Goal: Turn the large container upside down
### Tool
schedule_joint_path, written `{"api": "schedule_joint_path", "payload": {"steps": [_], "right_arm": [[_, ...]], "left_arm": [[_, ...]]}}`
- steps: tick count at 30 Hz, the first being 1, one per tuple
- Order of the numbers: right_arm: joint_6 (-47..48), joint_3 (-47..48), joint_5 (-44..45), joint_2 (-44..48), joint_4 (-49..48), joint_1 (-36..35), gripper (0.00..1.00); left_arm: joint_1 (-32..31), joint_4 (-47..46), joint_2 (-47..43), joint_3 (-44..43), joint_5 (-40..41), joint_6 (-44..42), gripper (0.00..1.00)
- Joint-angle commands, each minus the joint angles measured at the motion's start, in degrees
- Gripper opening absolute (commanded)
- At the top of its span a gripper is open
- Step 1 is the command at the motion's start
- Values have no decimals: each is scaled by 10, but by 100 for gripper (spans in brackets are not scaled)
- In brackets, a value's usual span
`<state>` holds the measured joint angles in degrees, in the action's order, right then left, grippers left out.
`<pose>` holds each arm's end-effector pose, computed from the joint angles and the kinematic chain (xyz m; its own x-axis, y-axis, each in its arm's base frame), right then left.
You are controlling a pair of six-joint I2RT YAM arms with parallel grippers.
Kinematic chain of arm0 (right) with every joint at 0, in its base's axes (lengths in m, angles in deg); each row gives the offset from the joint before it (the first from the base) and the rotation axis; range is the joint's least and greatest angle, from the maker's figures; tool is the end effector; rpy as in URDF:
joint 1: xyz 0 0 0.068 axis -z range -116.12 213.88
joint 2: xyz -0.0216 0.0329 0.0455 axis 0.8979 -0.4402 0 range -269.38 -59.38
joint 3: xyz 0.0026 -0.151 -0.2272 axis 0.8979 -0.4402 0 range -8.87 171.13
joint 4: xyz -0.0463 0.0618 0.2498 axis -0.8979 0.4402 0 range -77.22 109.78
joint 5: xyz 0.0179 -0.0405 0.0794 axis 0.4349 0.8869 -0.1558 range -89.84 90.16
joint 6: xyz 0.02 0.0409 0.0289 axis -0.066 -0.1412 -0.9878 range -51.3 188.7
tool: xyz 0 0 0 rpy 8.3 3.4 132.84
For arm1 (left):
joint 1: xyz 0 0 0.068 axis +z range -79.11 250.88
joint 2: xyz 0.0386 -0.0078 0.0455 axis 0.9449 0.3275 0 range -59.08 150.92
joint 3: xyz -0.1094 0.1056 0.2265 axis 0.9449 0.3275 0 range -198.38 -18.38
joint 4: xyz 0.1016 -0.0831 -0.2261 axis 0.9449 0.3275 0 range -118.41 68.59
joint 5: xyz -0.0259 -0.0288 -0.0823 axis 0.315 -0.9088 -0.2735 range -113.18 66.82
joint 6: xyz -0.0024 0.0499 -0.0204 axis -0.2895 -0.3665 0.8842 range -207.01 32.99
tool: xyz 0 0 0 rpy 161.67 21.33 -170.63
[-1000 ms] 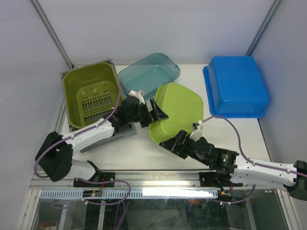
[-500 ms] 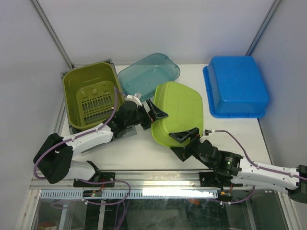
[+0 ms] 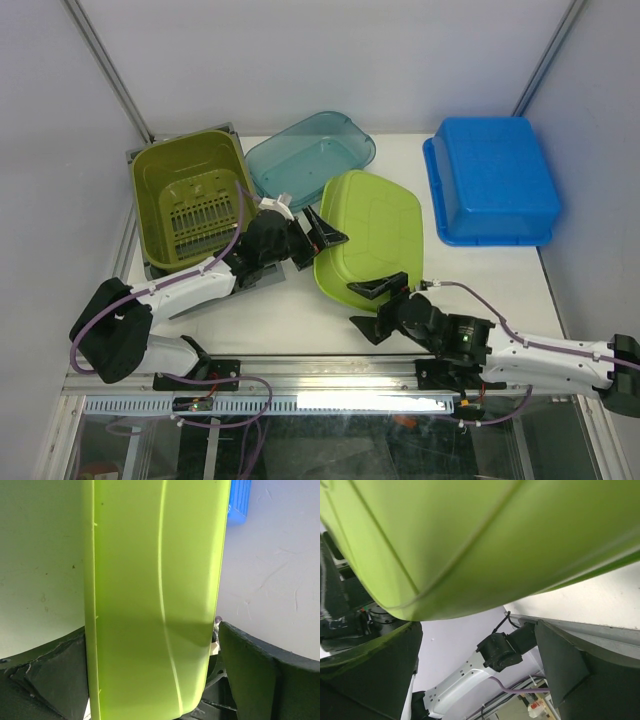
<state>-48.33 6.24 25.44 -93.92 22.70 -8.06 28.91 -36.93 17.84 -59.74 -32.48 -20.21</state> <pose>0.0599 0.1342 0.1862 -0.5941 0.7766 0.2098 0.4735 0.1268 0.8716 0.2131 -0.1994 0.2274 -0.8382 -0.4660 -0.2833 -0.0085 0.5306 -0.8476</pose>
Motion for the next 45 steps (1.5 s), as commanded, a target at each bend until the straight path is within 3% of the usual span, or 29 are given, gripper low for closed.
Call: {"api": "schedule_joint_path", "payload": {"steps": [1, 8, 17, 23, 27, 36, 45], "right_arm": [[-64, -6, 12, -6, -21, -2, 99], [-30, 14, 96, 34, 62, -5, 99], [-38, -36, 207, 88, 31, -5, 99], [-65, -20, 273, 136, 122, -5, 99], [-120, -17, 298, 165, 208, -5, 99], [-161, 5, 323, 229, 333, -5, 99], [-153, 31, 330, 256, 396, -5, 99]], "left_arm": [[-4, -33, -7, -25, 2, 11, 99], [-4, -30, -10, -22, -7, 24, 99], [-4, 28, -17, -37, -45, 12, 99], [-5, 120, -20, -67, -67, -66, 99], [-5, 243, 1, -132, -74, -165, 99], [-5, 407, 21, -235, -15, -309, 99], [-5, 470, 25, -286, 72, -362, 99]]}}
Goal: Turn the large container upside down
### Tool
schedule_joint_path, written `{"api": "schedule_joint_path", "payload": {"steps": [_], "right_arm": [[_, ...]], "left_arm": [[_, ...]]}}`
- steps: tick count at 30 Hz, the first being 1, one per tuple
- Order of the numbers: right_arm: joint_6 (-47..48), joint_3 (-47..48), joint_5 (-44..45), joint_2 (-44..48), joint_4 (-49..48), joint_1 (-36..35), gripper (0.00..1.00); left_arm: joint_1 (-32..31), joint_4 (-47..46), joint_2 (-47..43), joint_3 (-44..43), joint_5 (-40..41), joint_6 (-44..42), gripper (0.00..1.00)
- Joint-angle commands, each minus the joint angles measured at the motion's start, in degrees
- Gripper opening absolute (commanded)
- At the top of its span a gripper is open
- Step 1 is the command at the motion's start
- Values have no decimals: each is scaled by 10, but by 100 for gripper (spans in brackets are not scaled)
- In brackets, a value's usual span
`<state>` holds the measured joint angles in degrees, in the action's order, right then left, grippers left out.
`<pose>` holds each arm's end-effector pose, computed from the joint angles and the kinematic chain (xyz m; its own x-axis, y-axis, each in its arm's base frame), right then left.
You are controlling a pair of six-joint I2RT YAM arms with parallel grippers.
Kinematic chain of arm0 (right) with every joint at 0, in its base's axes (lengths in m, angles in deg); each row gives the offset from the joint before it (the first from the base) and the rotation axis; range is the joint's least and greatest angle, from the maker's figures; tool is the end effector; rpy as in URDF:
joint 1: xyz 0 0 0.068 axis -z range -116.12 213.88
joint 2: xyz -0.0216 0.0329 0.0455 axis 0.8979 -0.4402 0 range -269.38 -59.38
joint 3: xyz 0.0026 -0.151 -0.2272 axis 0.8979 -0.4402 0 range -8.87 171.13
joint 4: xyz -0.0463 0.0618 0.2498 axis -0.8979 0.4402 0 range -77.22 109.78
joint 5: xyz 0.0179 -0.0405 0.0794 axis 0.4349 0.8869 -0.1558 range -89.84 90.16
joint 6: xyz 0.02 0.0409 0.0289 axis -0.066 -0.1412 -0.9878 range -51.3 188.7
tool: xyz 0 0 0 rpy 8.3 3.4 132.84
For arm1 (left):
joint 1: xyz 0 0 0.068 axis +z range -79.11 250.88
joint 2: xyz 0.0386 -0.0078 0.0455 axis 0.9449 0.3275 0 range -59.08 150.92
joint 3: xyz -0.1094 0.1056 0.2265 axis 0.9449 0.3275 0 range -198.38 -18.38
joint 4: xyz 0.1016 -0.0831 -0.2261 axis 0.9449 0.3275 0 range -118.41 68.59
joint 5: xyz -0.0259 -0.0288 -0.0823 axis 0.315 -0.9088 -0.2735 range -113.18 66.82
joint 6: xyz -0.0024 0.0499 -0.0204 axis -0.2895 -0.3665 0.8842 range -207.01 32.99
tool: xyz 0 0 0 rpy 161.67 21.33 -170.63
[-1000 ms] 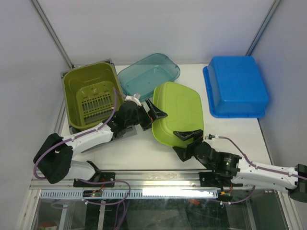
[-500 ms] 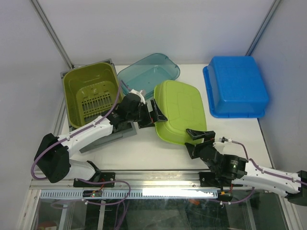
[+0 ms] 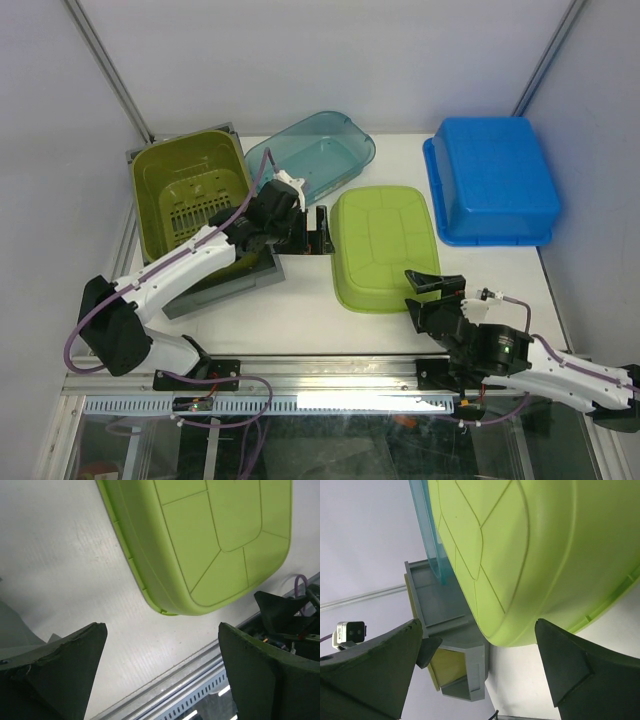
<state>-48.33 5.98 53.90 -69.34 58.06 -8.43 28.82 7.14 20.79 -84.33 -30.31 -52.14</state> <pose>0.0492 0.0593 0.1782 -0.2464 0.9618 -0.1192 0.3466 0.2023 0.9160 0.2175 -0.2022 0.2896 -0.8773 0.0276 -0.4791 0.2720 0.8512 -0.4489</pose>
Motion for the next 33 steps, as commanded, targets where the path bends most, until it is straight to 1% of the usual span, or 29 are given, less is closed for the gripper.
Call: {"api": "schedule_joint_path", "payload": {"steps": [1, 4, 6, 7, 9, 14, 16, 19, 21, 22, 27, 33], "right_arm": [[-138, 38, 45, 12, 40, -1, 99], [-44, 63, 58, 7, 7, -1, 99], [89, 81, 64, -1, -53, -1, 99], [152, 91, 61, -6, -83, -1, 99], [273, 118, 47, -15, -122, -1, 99], [460, 201, -4, -61, -88, -1, 99], [573, 225, -56, -103, -95, -2, 99], [611, 265, -117, -177, -45, -1, 98], [618, 290, -143, -220, -16, -1, 99], [630, 295, -156, -236, -17, -1, 99], [701, 284, -219, -268, -80, -1, 99], [695, 253, -228, -267, -96, 0, 99]], "left_arm": [[-4, 29, -4, -49, 60, -44, 99], [-3, 24, 14, -96, 87, -52, 99], [-3, 20, 55, -139, 101, -80, 99], [-3, 21, 74, -174, 106, -100, 99], [-3, 20, 114, -225, 118, -139, 99], [12, 25, 213, -338, 147, -229, 99], [20, 26, 246, -363, 148, -256, 99], [38, 28, 285, -389, 142, -256, 99], [55, 38, 293, -404, 128, -241, 99], [61, 40, 287, -399, 124, -234, 99], [97, 28, 222, -279, 113, -214, 99], [158, 17, 145, -150, 120, -195, 99]]}}
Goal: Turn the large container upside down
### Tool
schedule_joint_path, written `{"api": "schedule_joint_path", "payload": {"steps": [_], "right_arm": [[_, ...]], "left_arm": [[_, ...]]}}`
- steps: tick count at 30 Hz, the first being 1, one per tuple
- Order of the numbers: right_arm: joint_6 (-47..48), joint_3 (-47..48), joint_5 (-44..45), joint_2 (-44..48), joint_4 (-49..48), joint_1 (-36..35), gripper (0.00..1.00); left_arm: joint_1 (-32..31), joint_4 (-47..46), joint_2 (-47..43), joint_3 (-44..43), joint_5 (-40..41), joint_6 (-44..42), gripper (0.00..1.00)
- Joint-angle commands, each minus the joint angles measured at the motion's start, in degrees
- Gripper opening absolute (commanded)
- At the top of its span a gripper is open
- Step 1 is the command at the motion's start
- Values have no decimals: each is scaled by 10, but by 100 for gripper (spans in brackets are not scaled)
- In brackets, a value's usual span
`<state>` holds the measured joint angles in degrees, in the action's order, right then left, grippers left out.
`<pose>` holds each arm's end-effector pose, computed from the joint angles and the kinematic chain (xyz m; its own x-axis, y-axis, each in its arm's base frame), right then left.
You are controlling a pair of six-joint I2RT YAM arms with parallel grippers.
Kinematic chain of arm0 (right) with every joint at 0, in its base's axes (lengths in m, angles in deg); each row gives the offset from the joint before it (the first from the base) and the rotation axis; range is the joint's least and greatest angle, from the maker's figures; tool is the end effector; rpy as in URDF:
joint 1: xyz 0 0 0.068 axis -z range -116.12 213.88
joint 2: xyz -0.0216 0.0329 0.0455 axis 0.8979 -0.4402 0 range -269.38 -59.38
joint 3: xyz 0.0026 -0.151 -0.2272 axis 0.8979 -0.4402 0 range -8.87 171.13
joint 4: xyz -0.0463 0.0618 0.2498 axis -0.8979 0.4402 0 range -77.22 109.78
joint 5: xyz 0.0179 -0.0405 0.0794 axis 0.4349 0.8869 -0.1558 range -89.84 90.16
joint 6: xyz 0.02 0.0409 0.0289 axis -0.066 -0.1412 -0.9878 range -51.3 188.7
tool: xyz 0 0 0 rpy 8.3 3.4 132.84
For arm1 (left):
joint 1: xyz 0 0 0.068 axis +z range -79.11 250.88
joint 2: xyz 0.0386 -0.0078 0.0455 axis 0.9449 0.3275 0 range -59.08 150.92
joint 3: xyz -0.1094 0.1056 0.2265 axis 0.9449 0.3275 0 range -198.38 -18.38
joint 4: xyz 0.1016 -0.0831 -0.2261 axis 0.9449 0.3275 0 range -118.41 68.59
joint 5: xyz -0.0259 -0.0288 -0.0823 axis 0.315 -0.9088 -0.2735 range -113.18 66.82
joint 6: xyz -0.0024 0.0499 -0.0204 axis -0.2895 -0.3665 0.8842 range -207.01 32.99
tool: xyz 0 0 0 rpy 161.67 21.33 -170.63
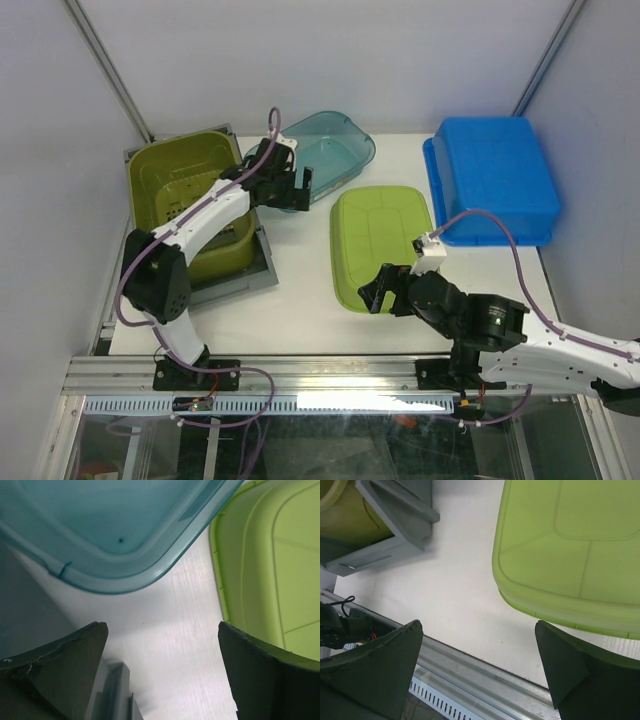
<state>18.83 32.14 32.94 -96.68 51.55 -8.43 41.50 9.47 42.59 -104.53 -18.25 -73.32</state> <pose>0.0597 0.1234 0.2895 -0.6220 0.1654 -0.7653 -0.2962 0.8551 0.4255 0.3421 -0.1891 0.2764 -0.7849 0.1714 -0.5955 0.2661 0.9611 -0.0741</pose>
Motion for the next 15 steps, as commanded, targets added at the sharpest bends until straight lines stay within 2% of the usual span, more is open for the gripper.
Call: {"api": "schedule_joint_path", "payload": {"steps": [1, 7, 11, 15], "right_arm": [[18, -10, -18, 9, -28, 0, 99], [-24, -31, -4, 32, -22, 0, 99], [-31, -32, -7, -16, -52, 3, 99], [-21, -24, -39, -108, -106, 23, 99]], "left_arm": [[46, -7, -86, 69, -2, 17, 99], [122, -14, -140, 122, -21, 11, 99], [117, -26, -137, 96, -94, 12, 99], [61, -50, -115, 48, -93, -4, 99]]}}
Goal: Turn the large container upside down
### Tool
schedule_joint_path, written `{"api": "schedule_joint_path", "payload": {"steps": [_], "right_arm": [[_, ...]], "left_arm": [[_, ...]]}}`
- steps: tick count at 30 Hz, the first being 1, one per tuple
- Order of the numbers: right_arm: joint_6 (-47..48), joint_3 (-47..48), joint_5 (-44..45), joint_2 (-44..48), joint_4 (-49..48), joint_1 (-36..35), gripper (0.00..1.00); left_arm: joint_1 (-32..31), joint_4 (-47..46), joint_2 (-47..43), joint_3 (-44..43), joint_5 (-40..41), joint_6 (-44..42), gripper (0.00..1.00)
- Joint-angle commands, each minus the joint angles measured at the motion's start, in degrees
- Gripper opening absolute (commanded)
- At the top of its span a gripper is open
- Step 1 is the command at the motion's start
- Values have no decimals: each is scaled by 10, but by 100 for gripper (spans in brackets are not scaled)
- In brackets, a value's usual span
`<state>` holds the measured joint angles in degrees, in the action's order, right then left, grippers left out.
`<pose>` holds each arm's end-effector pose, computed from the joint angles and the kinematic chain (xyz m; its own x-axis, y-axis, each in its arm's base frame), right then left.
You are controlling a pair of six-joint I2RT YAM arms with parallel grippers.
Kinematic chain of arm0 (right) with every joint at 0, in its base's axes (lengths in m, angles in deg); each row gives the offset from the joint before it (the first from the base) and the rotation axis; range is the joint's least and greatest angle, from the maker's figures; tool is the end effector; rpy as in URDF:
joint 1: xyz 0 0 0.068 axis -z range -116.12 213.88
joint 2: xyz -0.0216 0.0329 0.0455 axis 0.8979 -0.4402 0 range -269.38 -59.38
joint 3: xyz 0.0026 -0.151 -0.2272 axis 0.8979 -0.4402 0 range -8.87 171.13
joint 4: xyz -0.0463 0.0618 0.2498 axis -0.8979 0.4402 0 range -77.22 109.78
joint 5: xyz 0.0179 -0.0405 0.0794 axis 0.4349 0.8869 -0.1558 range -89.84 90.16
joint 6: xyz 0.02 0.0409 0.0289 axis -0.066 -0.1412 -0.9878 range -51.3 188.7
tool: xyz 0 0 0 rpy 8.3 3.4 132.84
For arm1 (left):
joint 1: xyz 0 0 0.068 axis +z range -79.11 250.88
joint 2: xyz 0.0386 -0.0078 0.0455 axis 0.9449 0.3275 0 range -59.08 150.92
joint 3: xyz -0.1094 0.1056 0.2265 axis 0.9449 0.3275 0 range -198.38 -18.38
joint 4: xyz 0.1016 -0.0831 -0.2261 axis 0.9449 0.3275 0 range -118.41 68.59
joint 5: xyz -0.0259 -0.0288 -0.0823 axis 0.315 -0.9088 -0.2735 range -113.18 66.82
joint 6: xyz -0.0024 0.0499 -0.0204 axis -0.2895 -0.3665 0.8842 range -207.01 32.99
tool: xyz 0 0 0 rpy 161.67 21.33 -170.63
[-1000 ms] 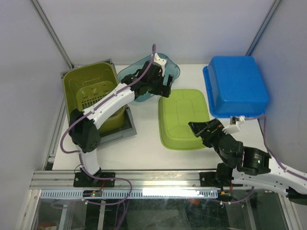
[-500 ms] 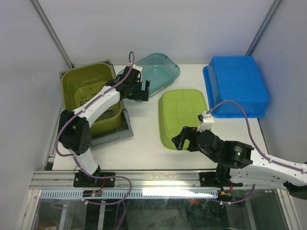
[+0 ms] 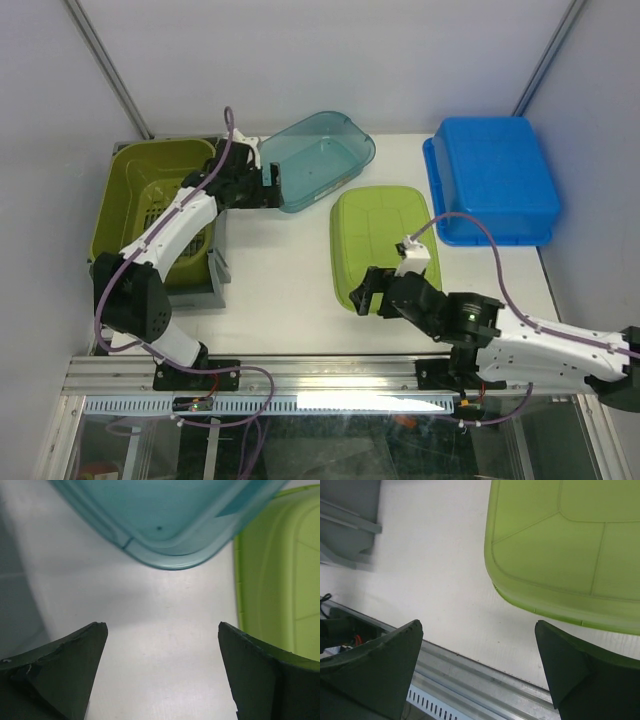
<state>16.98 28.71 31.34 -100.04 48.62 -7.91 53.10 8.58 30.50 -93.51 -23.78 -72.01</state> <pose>0.0642 0.1357 0.2666 -0.6608 0.1405 -0.7373 -0.2716 0.8710 0.4094 0.3224 -0.1037 0.2887 -0.8000 -0.0152 -0.5999 0.1083 0.9796 -0.1692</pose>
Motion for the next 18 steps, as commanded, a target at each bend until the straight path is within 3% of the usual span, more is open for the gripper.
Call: {"api": "schedule_joint_path", "payload": {"steps": [1, 6, 10, 18], "right_arm": [[-1, 12, -38, -93, -85, 31, 99], [26, -7, -120, -95, -143, 95, 99], [33, -8, -152, -64, -120, 122, 99], [-17, -51, -164, -5, -82, 132, 99]], "left_arm": [[-72, -41, 21, -82, -31, -29, 99], [-116, -55, 105, -165, -6, -111, 99], [-116, -64, 187, -217, -4, -175, 99], [-116, -63, 280, -277, -23, -199, 94]]}}
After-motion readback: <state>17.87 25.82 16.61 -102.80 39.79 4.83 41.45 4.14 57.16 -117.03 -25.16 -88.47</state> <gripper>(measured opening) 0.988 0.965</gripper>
